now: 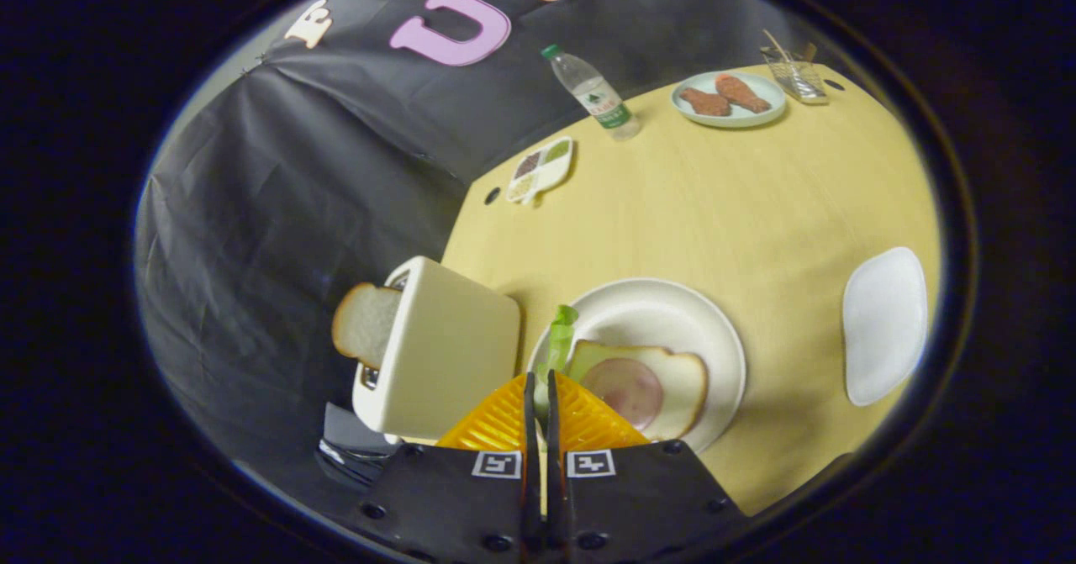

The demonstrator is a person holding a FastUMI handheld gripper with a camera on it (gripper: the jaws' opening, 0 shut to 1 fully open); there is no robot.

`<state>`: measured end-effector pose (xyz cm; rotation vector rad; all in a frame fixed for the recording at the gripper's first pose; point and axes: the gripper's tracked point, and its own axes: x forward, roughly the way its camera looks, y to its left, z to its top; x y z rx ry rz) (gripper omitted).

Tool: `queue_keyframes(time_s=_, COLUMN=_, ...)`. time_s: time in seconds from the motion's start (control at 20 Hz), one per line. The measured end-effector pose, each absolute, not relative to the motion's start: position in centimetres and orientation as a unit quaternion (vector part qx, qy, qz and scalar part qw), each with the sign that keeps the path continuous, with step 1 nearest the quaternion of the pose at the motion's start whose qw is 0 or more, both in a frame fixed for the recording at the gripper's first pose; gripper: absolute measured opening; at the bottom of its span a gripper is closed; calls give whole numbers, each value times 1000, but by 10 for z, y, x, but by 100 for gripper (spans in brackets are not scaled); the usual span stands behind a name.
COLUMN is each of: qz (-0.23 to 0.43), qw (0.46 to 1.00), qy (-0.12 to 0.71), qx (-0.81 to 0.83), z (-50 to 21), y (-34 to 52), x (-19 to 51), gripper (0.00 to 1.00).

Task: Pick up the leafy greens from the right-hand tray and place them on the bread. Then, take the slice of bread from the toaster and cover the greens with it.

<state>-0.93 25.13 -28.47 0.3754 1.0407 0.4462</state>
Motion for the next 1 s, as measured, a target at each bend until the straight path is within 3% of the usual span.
queue_keyframes(time_s=0.35, qz=140, qw=843, qy=509, qx=101, z=-320, y=214, x=-13, gripper=6)
queue_keyframes(time_s=0.6, qz=142, qw=849, qy=506, qx=60, z=-327, y=209, x=-17, gripper=26)
queue_keyframes(time_s=0.7, qz=135, qw=855, qy=499, qx=47, z=-324, y=203, x=-16, gripper=27)
queue_keyframes(time_s=0.8, qz=124, qw=860, qy=494, qx=22, z=-322, y=195, x=-16, gripper=49)
queue_keyframes(time_s=1.0, qz=114, qw=869, qy=480, qx=-39, z=-310, y=186, x=-18, gripper=78)
